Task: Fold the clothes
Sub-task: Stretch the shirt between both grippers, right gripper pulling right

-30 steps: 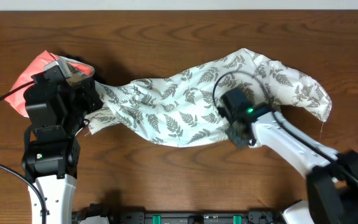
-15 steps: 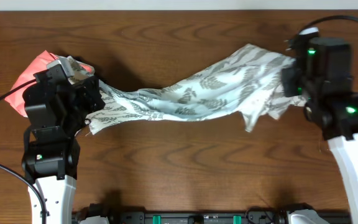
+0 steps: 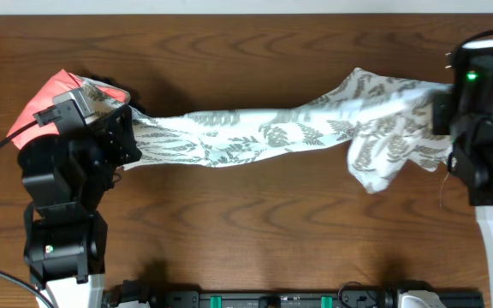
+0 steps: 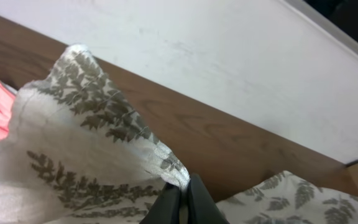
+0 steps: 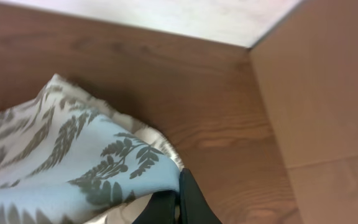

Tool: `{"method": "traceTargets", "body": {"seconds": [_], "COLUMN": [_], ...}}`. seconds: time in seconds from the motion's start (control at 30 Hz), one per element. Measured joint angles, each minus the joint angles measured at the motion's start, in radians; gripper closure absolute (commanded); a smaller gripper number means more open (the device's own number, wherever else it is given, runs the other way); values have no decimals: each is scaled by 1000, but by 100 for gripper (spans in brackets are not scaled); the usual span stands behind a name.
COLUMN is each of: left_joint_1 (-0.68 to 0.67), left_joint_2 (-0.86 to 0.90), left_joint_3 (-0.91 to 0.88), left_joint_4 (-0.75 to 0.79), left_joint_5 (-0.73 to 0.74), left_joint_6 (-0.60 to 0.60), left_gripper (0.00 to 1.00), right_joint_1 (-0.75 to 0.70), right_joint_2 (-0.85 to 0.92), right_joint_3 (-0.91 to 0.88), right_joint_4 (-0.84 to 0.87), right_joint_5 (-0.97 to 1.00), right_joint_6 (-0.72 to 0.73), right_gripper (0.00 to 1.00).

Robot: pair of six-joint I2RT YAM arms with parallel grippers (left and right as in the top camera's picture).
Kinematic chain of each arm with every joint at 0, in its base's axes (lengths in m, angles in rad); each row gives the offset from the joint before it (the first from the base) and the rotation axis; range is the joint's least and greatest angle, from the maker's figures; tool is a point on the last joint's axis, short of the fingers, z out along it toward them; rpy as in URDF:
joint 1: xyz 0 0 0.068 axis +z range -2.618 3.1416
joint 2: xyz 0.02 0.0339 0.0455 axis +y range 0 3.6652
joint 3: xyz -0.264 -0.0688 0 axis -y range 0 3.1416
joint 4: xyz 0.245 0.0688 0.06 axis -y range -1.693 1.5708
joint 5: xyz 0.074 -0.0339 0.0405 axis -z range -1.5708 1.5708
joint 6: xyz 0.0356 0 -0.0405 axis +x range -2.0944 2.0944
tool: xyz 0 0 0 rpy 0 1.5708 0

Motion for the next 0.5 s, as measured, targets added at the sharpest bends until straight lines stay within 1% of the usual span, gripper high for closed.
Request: {"method": "traceTargets", "body": {"seconds": [0.17,0.27,0.4,0.5], "left_joint_1": [0,-1,-1,-1], "left_joint_2": [-13,-12,-12,-12], "left_joint_3": [0,0,0,0], "left_joint_4": [-6,-6,-8,-22], "left_joint_5": [45,71,80,87], "left_joint_6": [0,0,0,0], "left_gripper": [94,94,94,94], "right_joint_1": [-57,-64,-64,-64], "right_joint_2": [-13,-24,-26,-20], "right_joint_3": [80,106,112,112], "right_joint_4": [-36,-71,-188,-278], "right_joint_5": [9,12,11,11], "right_joint_6": [23,33,47,91], "right_gripper": [99,99,99,99]}}
